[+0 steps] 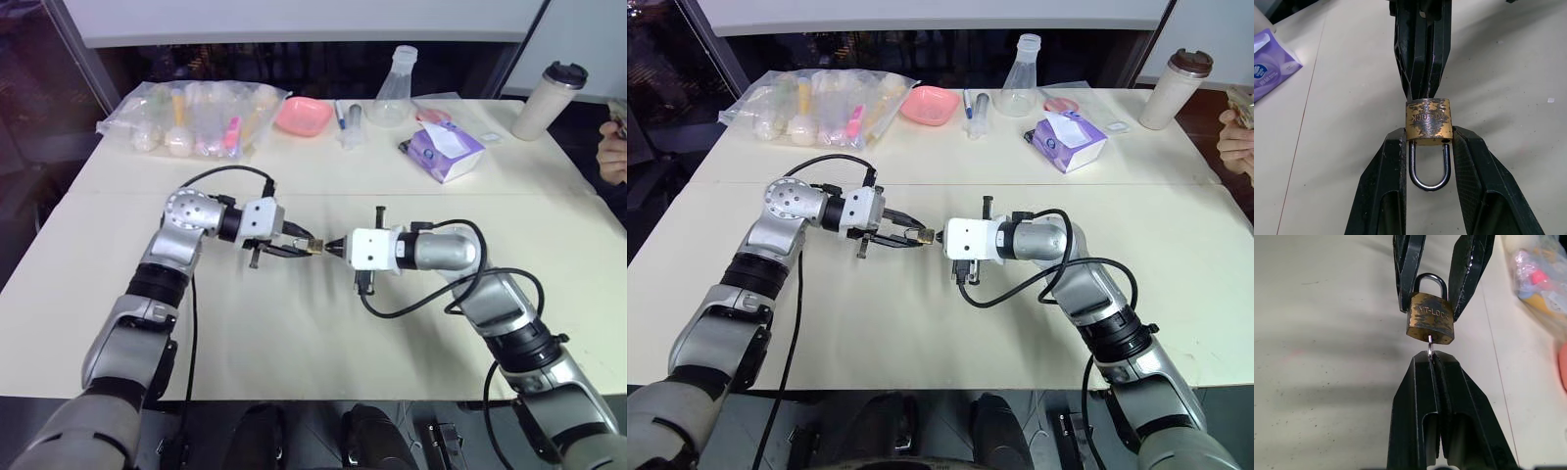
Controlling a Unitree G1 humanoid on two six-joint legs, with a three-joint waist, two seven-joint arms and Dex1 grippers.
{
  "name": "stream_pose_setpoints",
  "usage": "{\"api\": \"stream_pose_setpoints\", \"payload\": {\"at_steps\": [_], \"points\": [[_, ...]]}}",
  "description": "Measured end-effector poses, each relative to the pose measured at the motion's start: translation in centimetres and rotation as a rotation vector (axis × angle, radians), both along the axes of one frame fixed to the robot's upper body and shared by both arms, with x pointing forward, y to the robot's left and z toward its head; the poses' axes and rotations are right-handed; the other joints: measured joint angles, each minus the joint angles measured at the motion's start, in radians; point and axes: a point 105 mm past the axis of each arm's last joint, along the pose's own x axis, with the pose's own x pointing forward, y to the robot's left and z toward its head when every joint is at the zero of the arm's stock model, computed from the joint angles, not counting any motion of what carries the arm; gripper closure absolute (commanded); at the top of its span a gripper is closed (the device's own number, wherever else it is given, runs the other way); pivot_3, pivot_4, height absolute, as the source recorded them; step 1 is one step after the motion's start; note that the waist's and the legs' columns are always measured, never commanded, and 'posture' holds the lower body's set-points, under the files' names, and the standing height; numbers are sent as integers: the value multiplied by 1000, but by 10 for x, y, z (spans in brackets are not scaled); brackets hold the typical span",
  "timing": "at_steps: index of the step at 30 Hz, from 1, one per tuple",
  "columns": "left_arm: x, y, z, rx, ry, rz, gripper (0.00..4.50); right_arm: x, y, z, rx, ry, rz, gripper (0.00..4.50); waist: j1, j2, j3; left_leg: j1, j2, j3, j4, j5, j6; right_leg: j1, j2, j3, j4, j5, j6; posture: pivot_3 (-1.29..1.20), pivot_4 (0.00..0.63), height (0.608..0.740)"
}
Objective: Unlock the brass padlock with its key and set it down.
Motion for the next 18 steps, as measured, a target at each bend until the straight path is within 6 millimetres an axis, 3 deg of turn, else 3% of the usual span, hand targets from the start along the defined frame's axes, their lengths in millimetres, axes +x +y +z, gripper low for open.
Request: {"api": "stream_pose_setpoints", "payload": {"at_steps": [4, 9, 12, 18], "points": [[0, 0, 3, -8, 44, 19, 3759, 1, 3, 2, -61, -153, 48, 4456, -1, 0, 0, 0, 0, 0, 0, 0, 0, 0, 0, 0, 0, 0, 0, 0, 150, 715], [-7, 4, 8, -33, 254, 26, 3759, 3, -2, 3, -162, -436, 134, 4456, -3, 0, 0, 0, 0, 0, 0, 1, -2, 0, 1, 0, 0, 0, 0, 0, 150, 715], [-14, 13, 13, -24, 349, 13, 3759, 0, -3, -1, -151, -525, 164, 3567, -5, 0, 0, 0, 1, 0, 0, 2, -4, 0, 1, 0, 0, 0, 0, 0, 150, 715], [-16, 17, 12, -8, 405, 20, 3759, -9, -2, -1, -99, -632, 204, 655, -1, 0, 0, 0, 1, 0, 0, 3, -5, 0, 1, 1, 0, 0, 0, 0, 150, 715]]}}
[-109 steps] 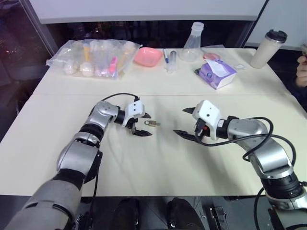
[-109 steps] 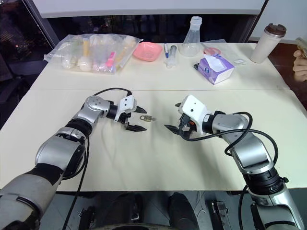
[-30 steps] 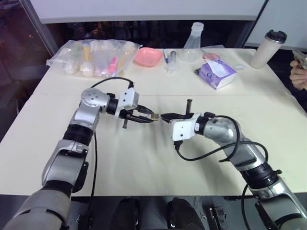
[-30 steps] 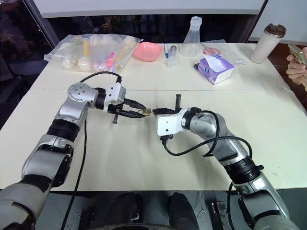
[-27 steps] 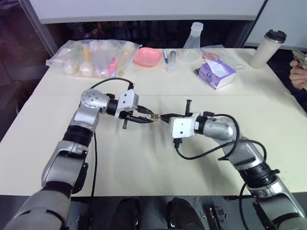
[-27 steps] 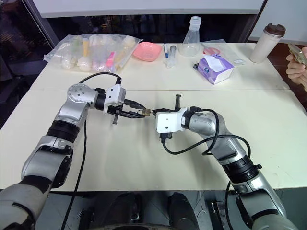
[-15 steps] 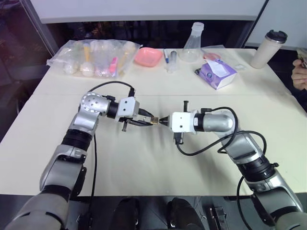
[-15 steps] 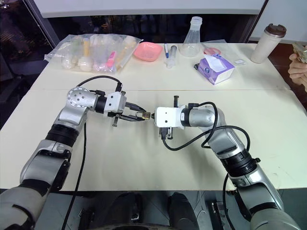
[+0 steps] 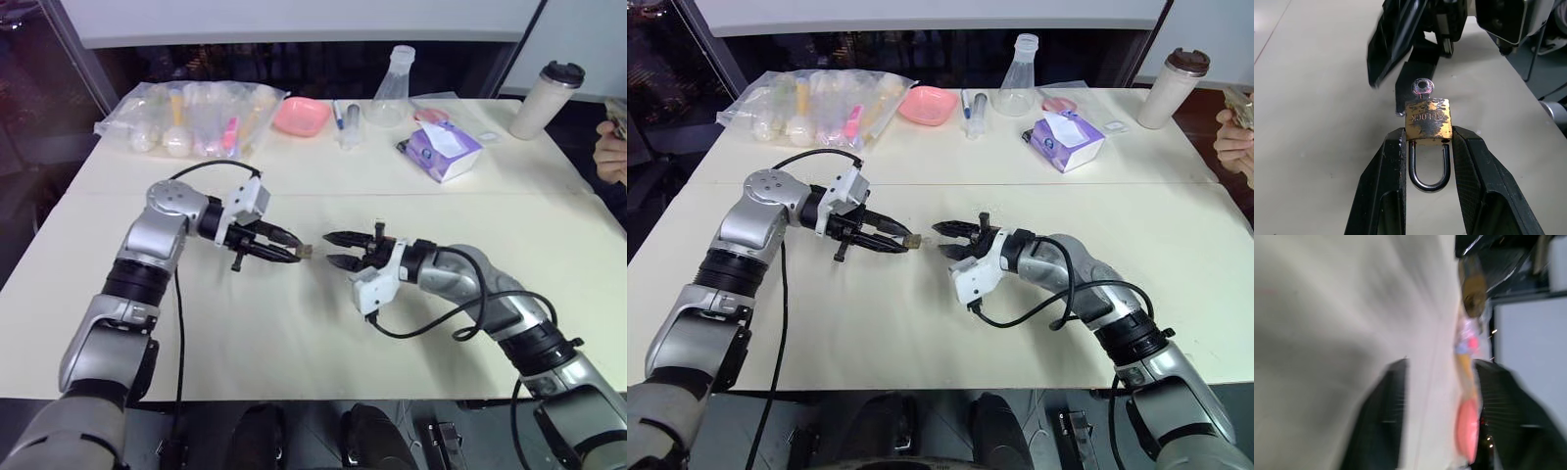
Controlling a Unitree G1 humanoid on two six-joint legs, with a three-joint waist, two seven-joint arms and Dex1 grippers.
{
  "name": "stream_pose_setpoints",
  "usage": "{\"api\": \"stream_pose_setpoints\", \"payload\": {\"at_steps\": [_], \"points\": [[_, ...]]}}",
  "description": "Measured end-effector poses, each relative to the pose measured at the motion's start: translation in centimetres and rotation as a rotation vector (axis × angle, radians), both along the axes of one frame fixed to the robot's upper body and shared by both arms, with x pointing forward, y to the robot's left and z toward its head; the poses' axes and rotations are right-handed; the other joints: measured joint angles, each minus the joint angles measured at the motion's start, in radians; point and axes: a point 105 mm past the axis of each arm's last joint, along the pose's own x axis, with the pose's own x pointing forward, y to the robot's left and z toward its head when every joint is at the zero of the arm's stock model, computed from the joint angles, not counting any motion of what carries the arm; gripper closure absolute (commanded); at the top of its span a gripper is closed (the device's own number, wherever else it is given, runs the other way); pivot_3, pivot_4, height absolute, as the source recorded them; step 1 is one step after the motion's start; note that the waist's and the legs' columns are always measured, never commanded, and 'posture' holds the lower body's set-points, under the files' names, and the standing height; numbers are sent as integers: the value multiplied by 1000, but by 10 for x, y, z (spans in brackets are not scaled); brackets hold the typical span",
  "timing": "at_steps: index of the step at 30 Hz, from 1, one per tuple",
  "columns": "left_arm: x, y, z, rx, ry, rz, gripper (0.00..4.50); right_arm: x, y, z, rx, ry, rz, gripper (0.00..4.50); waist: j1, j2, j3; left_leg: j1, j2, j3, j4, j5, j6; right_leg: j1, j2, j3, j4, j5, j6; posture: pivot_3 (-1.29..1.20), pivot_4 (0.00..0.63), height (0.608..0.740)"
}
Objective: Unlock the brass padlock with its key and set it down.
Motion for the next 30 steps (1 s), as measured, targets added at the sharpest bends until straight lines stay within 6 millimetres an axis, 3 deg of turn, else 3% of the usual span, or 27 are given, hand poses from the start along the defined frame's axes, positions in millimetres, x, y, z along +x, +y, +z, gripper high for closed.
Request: {"api": "stream_pose_setpoints", "payload": {"at_steps": [1, 2, 13, 16, 23, 30], "points": [[0, 0, 0, 0, 5, 2, 3759, 1, 0, 2, 9, -14, -1, 176, 0, 0, 0, 0, 0, 0, 0, 0, 0, 0, 0, 0, 0, 0, 0, 0, 150, 715], [0, 0, 0, -1, 5, 1, 3759, 1, 0, 4, 17, -23, -1, 79, -1, 0, 0, 0, 0, 0, 0, 0, 0, 0, 0, 0, 0, 0, 0, 0, 150, 715], [3, -4, -3, -14, 5, 11, 3759, -2, 12, 13, 71, -47, 37, 79, -1, 0, 0, 0, 0, 0, 0, 0, 0, 0, 0, 0, 0, 0, 0, 0, 150, 715], [3, -5, -5, -18, 5, 10, 3759, -4, 16, 12, 73, -43, 49, 902, -1, 0, 0, 0, 0, 0, 0, 0, 0, 0, 0, 0, 0, 0, 0, 0, 150, 715], [5, -6, 2, -23, -22, 4, 3759, -5, 15, 4, 48, -16, 46, 4425, -1, 0, 0, 0, 0, 0, 0, 0, 0, 0, 0, 0, 0, 0, 0, 0, 150, 715], [6, -6, 1, -24, -14, 6, 3759, -5, 15, 3, 41, -16, 46, 4469, -1, 0, 0, 0, 0, 0, 0, 0, 0, 0, 0, 0, 0, 0, 0, 0, 150, 715]]}}
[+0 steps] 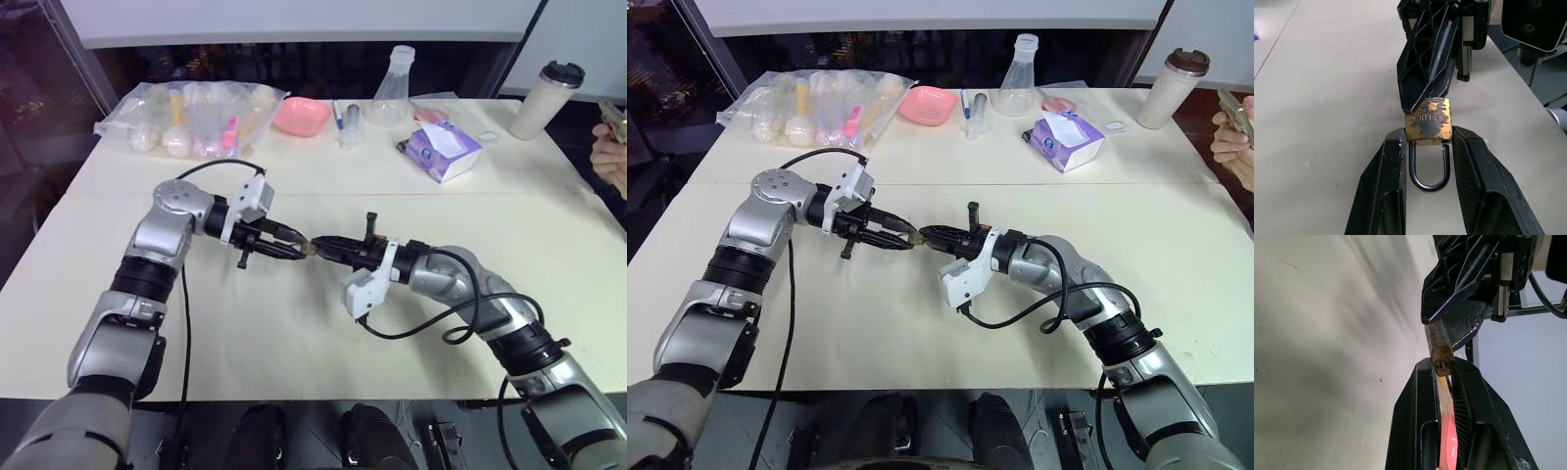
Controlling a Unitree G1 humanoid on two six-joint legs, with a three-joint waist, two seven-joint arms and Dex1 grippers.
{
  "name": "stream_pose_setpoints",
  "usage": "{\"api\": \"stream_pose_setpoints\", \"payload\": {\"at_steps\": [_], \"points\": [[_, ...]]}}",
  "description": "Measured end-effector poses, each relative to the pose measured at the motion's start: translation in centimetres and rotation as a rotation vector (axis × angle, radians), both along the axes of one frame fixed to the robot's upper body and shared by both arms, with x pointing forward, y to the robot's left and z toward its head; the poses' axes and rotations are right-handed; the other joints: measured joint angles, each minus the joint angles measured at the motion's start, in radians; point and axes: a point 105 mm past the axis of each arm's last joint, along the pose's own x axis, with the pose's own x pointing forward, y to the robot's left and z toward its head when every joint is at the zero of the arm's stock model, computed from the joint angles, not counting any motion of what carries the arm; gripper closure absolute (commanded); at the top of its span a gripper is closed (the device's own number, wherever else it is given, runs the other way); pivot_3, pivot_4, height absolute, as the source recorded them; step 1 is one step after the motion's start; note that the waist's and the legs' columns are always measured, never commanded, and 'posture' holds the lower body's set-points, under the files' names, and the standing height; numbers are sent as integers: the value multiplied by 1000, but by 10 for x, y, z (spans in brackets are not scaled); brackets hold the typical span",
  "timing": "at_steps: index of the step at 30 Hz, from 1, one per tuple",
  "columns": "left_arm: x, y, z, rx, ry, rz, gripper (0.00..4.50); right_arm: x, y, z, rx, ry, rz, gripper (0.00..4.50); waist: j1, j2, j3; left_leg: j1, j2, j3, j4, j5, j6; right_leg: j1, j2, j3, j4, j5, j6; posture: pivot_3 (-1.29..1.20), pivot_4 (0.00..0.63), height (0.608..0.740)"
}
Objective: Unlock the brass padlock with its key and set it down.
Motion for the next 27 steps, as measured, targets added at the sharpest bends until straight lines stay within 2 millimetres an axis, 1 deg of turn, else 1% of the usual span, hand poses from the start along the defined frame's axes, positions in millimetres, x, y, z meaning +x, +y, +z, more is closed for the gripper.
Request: {"api": "stream_pose_setpoints", "payload": {"at_steps": [6, 8, 9, 11, 12, 19, 22, 25, 26, 27], "points": [[0, 0, -1, 1, 5, 1, 3759, 0, 1, -1, -2, 4, 2, 4469, -1, 0, 0, 0, 0, 0, 0, 0, 0, 0, 0, 0, 0, 0, 0, 0, 150, 715], [0, 1, -1, 1, 8, 3, 3759, 0, 2, -1, -2, 10, 0, 3576, 0, 0, 0, 0, 0, 0, 0, 0, 0, 0, 0, 0, 0, 0, 0, 0, 150, 715], [1, 0, -2, 1, 11, 4, 3759, 0, 3, 0, 4, 11, 5, 3336, 0, 0, 0, 0, 0, 0, 0, 0, 0, 0, 0, 0, 0, 0, 0, 0, 150, 715], [1, -3, -4, -5, 16, -1, 3759, -2, 9, 2, 18, 8, 26, 2378, 0, 0, 0, 0, 0, 0, 0, 0, 0, 0, 0, 0, 0, 0, 0, 0, 150, 715], [0, -3, -5, -2, 19, -3, 3759, -3, 10, 3, 18, 3, 32, 1995, 0, 0, 0, 0, 0, 0, 0, 0, 0, 0, 0, 0, 0, 0, 0, 0, 150, 715], [1, -4, -6, 2, 16, -2, 3759, -4, 11, 4, 14, -2, 43, 1995, -1, 0, 0, 0, 0, 0, 0, 0, 0, 0, 0, 0, 0, 0, 0, 0, 150, 715], [1, -4, -5, 1, 13, 0, 3759, -4, 11, 2, 2, 3, 44, 2785, 0, 0, 0, 0, 0, 0, 0, 0, 0, 0, 0, 0, 0, 0, 0, 0, 150, 715], [2, -3, -3, -1, 7, 0, 3759, -5, 10, -3, -23, 14, 43, 4303, 0, 0, 0, 0, 0, 0, 0, 0, 0, 0, 0, 0, 0, 0, 0, 0, 150, 715], [1, -3, -3, 0, 7, -1, 3759, -5, 11, -3, -25, 12, 45, 4417, 0, 0, 0, 0, 0, 0, 0, 0, 0, 0, 0, 0, 0, 0, 0, 0, 150, 715], [1, -3, -3, 0, 7, -1, 3759, -5, 11, -3, -25, 12, 45, 4417, -1, 0, 0, 0, 0, 0, 0, 0, 0, 0, 0, 0, 0, 0, 0, 0, 150, 715]]}}
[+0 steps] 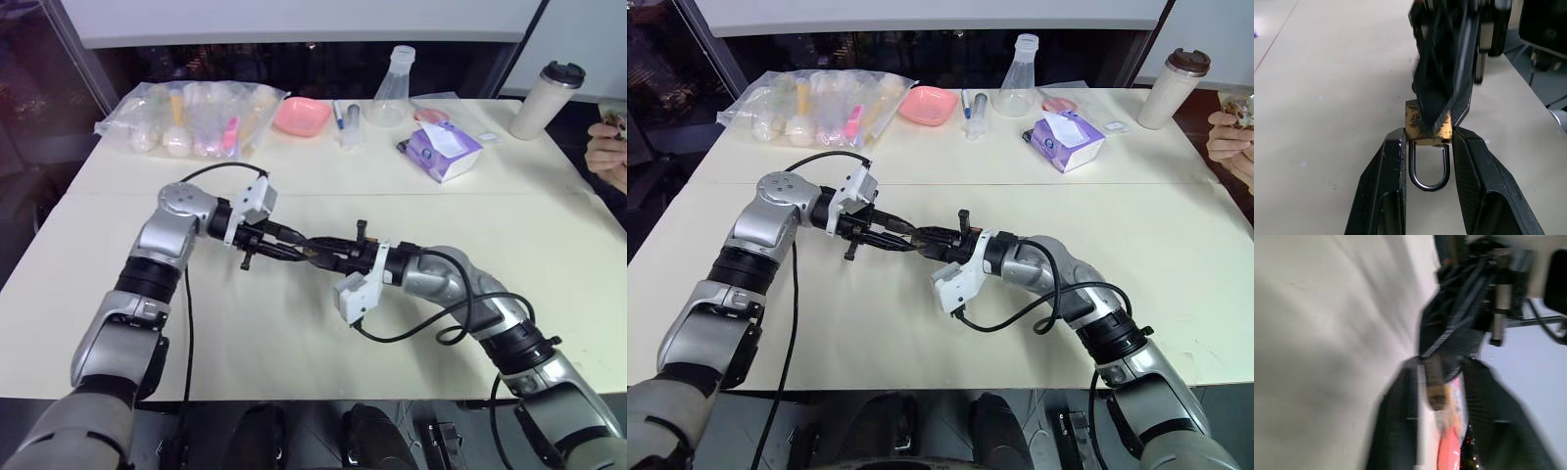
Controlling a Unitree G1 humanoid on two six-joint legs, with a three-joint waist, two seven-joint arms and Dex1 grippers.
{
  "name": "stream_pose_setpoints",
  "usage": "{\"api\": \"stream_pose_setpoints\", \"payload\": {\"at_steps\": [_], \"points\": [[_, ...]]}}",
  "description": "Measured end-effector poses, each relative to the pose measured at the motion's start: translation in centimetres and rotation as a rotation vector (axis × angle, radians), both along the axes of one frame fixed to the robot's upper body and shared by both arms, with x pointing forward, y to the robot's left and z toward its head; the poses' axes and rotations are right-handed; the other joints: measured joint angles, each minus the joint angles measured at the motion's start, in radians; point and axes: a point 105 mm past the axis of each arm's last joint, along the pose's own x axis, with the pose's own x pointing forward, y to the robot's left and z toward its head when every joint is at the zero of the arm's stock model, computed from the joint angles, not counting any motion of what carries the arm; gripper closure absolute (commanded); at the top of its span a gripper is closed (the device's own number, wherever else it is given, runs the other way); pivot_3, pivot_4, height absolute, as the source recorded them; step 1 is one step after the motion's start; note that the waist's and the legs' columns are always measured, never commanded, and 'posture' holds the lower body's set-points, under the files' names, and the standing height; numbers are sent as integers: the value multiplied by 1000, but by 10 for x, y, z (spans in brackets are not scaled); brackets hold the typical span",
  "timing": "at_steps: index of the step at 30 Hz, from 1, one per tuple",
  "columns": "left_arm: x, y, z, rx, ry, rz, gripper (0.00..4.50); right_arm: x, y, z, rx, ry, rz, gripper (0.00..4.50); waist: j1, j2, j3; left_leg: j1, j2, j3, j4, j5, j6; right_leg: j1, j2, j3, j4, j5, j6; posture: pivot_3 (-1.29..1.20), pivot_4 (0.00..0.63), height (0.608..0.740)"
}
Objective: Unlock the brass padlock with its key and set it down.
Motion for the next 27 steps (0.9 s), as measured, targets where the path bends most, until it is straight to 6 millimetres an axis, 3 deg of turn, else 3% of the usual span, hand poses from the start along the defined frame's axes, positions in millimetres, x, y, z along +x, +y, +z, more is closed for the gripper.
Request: {"api": "stream_pose_setpoints", "payload": {"at_steps": [10, 18, 19, 27], "points": [[0, 0, 0, 3, 7, -1, 3759, 0, 0, 0, -6, -6, 4, 4417, 0, 0, 0, 0, 0, 0, 0, 0, 0, 0, 0, 0, 0, 0, 0, 0, 150, 715], [0, 0, -5, 24, 3, 8, 198, 0, 1, 2, 1, -11, 7, 4500, 0, 0, 0, 0, 0, 0, 0, 0, 0, 0, 0, 0, 0, 0, 0, 0, 150, 715], [0, 1, -4, 24, 0, 10, 38, 0, 1, 2, 1, -11, 7, 4500, 0, 0, 0, 0, 0, 0, 0, 0, 0, 0, 0, 0, 0, 0, 0, 0, 150, 715], [0, 10, 18, -43, -14, 57, 38, 0, 1, 1, 2, -10, 5, 4500, -1, 0, 0, 0, 0, 0, 0, 0, 0, 0, 0, 0, 0, 0, 0, 0, 150, 715]]}}
